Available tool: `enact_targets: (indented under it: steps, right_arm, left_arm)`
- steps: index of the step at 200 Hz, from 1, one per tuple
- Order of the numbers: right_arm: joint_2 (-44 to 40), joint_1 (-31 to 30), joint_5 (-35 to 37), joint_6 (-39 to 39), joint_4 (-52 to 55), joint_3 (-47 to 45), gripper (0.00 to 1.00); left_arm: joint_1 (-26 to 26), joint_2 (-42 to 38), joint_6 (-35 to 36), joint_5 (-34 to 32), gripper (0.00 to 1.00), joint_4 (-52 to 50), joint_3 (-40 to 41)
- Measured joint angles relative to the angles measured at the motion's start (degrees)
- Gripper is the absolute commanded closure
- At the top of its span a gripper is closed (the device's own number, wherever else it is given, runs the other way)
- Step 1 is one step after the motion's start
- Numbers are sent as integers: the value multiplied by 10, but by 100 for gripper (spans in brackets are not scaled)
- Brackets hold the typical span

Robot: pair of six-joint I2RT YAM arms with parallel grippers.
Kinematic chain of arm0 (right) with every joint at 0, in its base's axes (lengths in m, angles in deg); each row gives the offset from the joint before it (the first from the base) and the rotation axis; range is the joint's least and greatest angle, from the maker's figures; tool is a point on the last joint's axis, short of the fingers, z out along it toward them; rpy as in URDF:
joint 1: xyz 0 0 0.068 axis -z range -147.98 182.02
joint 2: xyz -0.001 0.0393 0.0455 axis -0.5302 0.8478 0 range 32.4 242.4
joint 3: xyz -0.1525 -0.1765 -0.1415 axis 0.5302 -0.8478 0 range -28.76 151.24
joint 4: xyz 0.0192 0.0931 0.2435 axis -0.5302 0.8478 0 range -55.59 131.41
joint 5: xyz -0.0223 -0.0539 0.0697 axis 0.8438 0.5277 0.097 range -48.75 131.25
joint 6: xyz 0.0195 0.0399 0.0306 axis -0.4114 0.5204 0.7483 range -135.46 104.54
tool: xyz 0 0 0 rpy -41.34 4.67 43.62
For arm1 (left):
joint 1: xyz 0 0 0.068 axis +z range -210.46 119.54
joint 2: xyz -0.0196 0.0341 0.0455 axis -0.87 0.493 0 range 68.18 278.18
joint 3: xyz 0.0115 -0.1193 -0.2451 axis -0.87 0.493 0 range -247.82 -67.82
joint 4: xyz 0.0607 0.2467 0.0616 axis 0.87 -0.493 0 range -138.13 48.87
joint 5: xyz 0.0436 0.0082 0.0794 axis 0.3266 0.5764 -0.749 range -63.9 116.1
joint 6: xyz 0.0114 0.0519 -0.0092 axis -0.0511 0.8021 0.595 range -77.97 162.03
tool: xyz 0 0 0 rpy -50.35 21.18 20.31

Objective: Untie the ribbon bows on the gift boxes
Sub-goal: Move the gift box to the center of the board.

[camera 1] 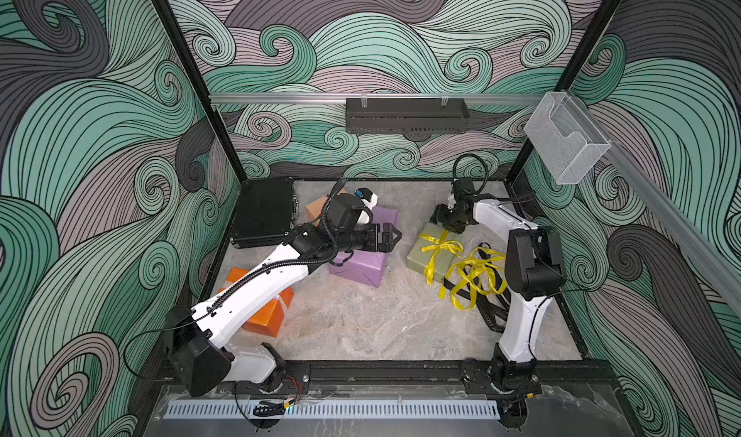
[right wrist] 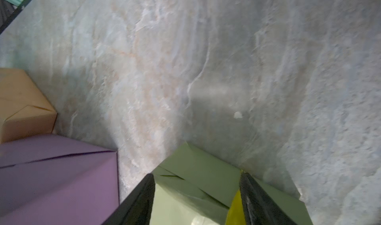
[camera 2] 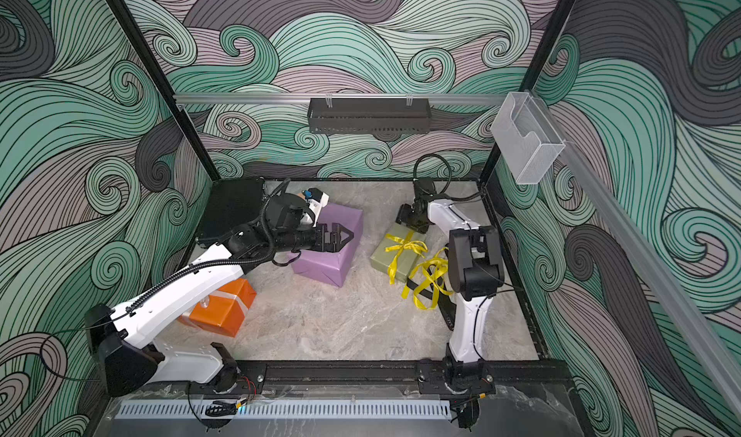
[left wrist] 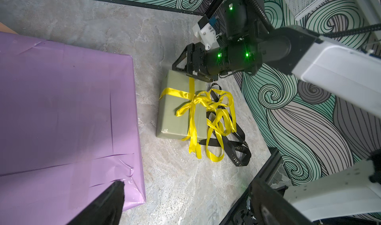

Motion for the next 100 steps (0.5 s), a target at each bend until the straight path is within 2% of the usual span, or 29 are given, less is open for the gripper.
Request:
enact_targets:
  steps: [52, 100]
  right_arm:
    - [-89, -36, -16, 35, -68, -149, 32]
    - [-105, -72, -56, 38, -76, -161, 30]
  left_arm:
    - [0, 0, 12, -7, 5, -1, -2]
    - [0, 0, 30, -25, 5, -5, -5]
